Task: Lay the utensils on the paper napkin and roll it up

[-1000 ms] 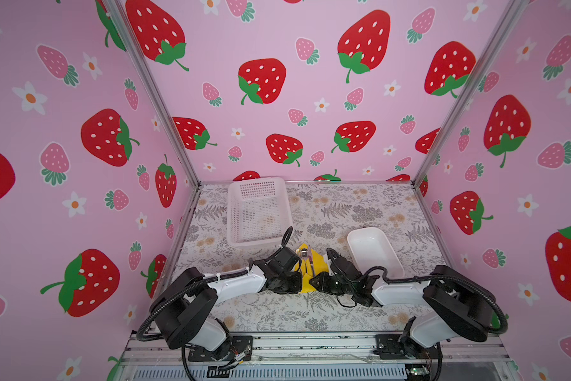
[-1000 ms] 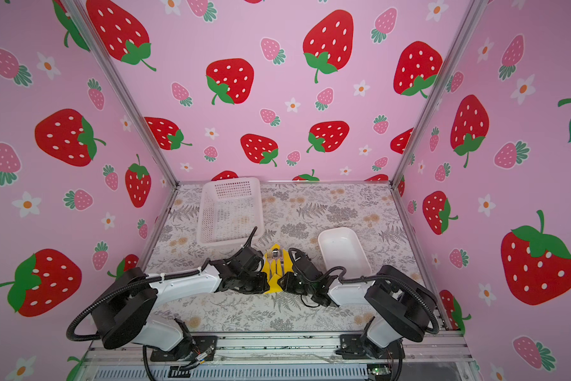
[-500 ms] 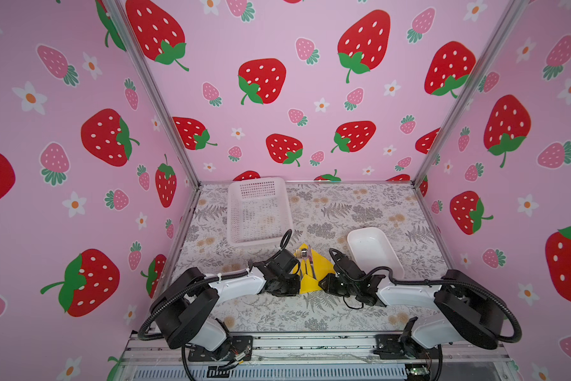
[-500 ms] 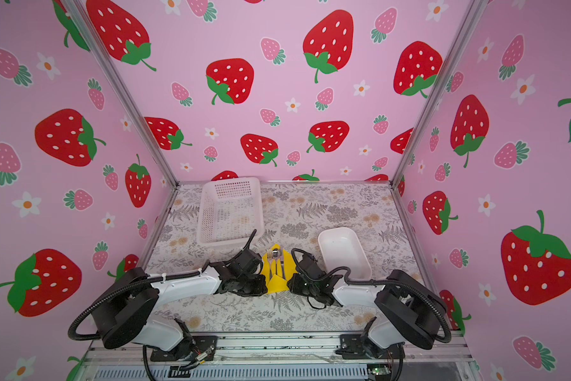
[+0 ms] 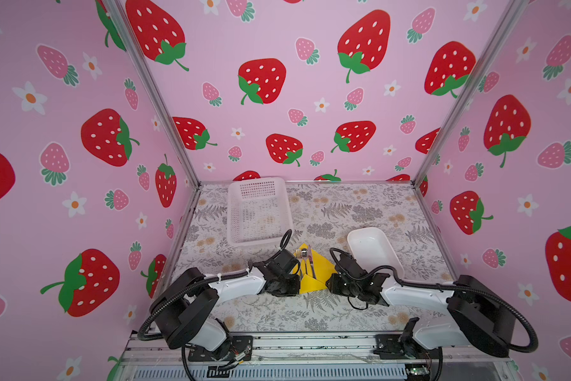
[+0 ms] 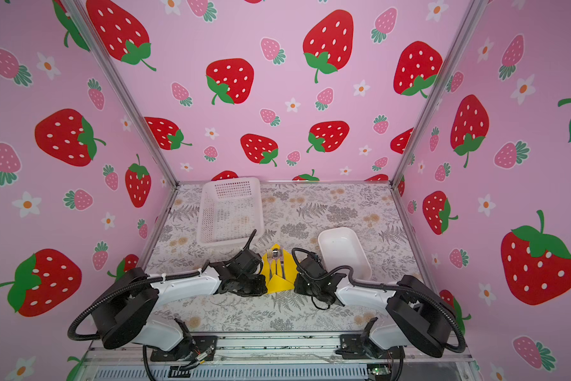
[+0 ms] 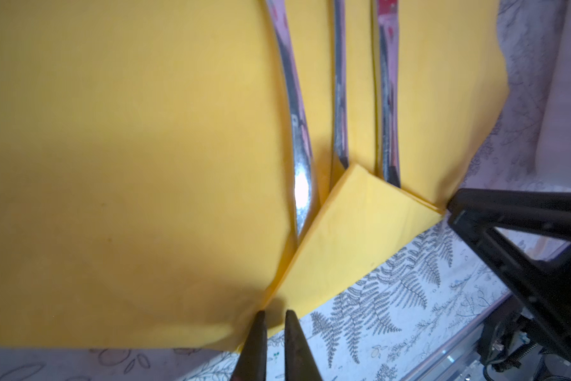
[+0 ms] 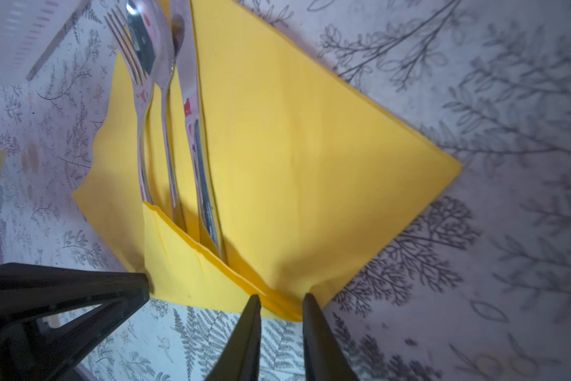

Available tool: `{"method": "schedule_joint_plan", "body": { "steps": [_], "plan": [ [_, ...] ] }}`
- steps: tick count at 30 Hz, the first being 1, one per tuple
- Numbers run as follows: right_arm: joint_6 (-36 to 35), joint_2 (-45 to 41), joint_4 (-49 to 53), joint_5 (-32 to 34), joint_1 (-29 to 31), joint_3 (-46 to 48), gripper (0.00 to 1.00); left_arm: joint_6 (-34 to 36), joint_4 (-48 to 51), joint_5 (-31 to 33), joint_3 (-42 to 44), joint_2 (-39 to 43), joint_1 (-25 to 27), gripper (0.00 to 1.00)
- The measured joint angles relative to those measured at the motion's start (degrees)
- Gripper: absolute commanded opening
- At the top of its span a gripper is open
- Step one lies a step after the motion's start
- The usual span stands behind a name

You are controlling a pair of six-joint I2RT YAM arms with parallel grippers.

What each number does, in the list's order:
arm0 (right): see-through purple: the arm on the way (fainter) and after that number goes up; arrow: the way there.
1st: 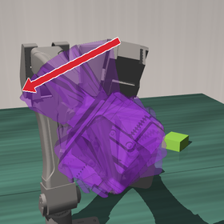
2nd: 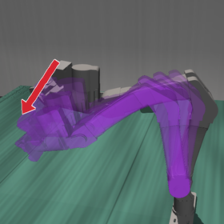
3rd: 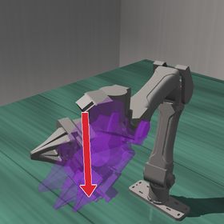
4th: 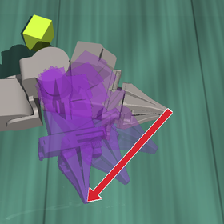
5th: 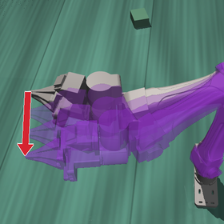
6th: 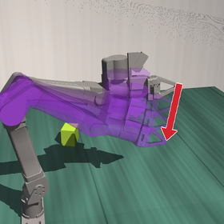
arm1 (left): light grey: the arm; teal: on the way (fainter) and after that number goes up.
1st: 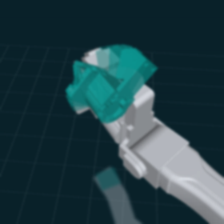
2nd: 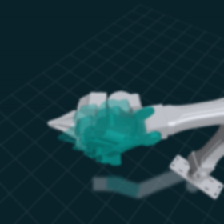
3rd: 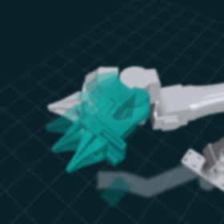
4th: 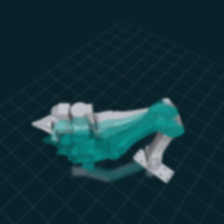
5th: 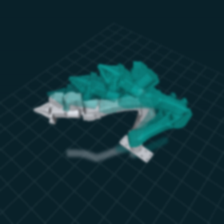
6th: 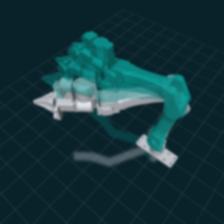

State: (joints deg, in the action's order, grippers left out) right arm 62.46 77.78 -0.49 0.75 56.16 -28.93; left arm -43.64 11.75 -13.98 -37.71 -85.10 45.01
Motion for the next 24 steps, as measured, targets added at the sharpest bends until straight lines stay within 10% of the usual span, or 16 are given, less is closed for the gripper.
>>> {"method": "schedule_joint_plan", "body": {
  "steps": [24],
  "plan": [
    [-6.19,-22.91,17.07,5.44,-19.58,2.67,0.30,-0.17,-0.22,0.04,0.44,0.42,0.04,0.15]
  ]
}}
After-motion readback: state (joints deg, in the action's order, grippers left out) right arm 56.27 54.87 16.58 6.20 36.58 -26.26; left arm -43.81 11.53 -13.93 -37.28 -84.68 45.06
